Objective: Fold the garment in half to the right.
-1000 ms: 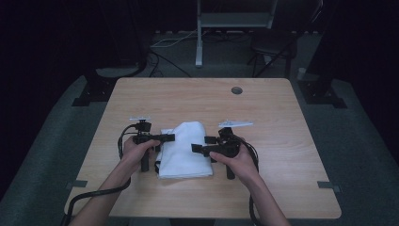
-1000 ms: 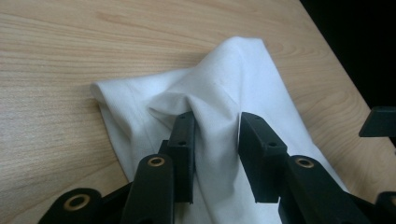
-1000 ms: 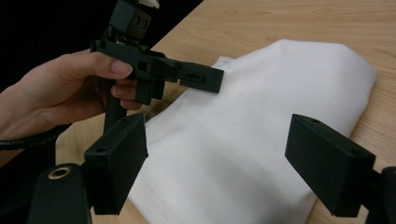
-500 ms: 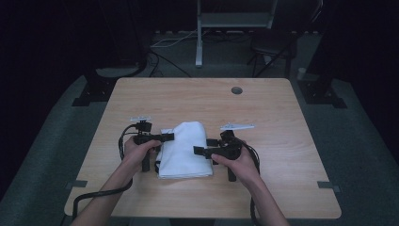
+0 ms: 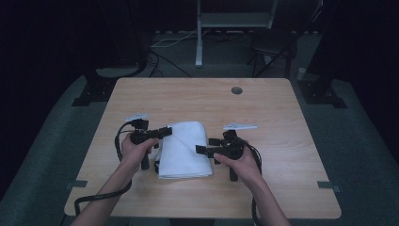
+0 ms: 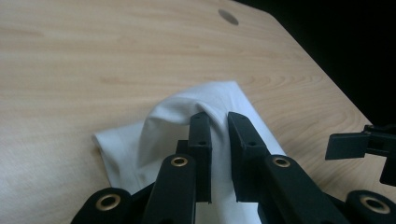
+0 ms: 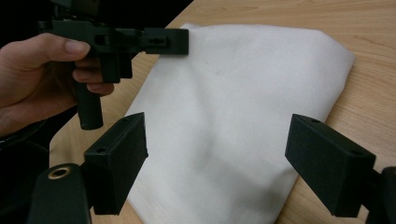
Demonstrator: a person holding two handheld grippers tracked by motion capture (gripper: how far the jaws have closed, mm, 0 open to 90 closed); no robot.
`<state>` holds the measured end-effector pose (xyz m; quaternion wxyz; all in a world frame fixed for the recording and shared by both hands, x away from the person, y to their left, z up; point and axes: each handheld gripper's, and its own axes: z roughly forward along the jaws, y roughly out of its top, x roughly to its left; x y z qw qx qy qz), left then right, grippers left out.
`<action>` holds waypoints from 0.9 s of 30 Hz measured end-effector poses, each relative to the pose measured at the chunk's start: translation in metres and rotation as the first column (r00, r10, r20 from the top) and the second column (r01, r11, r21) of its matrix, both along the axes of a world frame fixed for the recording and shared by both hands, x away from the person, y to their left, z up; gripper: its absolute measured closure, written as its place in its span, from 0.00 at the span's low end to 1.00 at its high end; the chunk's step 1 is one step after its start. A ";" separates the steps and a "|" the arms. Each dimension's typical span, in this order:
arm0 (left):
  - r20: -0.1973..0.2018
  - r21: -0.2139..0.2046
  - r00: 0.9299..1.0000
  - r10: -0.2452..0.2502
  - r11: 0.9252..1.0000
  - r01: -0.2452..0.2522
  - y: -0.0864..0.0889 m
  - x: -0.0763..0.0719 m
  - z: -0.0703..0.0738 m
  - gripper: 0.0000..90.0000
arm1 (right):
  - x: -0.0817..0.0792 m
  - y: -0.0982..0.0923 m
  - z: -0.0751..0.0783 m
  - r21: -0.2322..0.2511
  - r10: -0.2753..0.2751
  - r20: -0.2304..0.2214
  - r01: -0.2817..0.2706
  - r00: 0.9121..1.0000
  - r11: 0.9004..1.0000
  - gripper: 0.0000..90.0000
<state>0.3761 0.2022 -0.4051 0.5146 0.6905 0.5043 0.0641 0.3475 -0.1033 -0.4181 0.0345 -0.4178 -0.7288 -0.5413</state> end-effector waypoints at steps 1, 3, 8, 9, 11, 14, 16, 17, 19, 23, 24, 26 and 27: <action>0.004 0.002 1.000 -0.001 1.000 0.001 0.000 0.000 0.000 0.89 | 0.000 0.000 0.000 0.001 0.001 0.002 -0.001 1.000 1.000 0.23; -0.017 0.013 1.000 0.015 1.000 -0.015 0.001 0.002 -0.004 0.82 | 0.000 0.000 -0.001 0.000 -0.002 -0.001 0.002 1.000 1.000 0.23; -0.065 -0.015 0.993 0.095 0.995 -0.096 0.010 0.014 -0.017 0.66 | -0.002 0.001 0.000 0.003 0.004 0.000 -0.004 1.000 1.000 0.23; -0.068 -0.020 0.993 0.099 0.995 -0.100 0.011 0.016 -0.017 0.64 | -0.002 0.000 0.000 0.000 0.005 0.000 -0.005 1.000 1.000 0.23; -0.063 -0.031 0.991 0.115 0.993 -0.117 0.013 0.019 -0.017 0.61 | -0.002 -0.001 -0.001 -0.003 0.001 -0.003 -0.001 1.000 1.000 0.23; -0.064 -0.034 0.992 0.110 0.993 -0.113 0.014 0.024 -0.019 0.61 | -0.001 -0.005 -0.001 -0.001 -0.006 -0.002 0.006 1.000 1.000 0.23; -0.083 -0.042 0.990 0.111 0.993 -0.114 0.013 0.026 -0.022 0.61 | -0.001 -0.006 -0.001 -0.002 -0.006 -0.001 0.006 1.000 1.000 0.23; -0.094 -0.043 0.990 0.109 0.993 -0.114 0.012 0.027 -0.024 0.61 | -0.001 -0.006 -0.001 -0.001 -0.007 -0.001 0.007 1.000 1.000 0.23; -0.113 -0.040 0.987 0.110 0.993 -0.115 0.011 0.028 -0.027 0.61 | -0.001 -0.005 -0.001 0.000 -0.005 -0.004 0.005 1.000 1.000 0.23; -0.126 -0.030 0.987 0.101 0.994 -0.106 0.010 0.029 -0.029 0.72 | -0.002 -0.004 -0.002 -0.005 -0.004 -0.008 0.004 1.000 1.000 0.23; -0.130 -0.020 0.986 0.101 0.994 -0.104 0.010 0.030 -0.030 0.77 | -0.001 -0.004 -0.002 -0.006 -0.004 -0.008 0.004 1.000 1.000 0.23; -0.132 -0.014 0.986 0.098 0.995 -0.100 0.011 0.030 -0.030 0.85 | -0.001 -0.004 -0.002 -0.007 -0.001 -0.003 0.001 1.000 1.000 0.23; -0.133 -0.011 0.986 0.098 0.995 -0.100 0.011 0.030 -0.030 0.87 | -0.001 -0.003 -0.002 -0.006 0.000 -0.003 0.000 1.000 1.000 0.23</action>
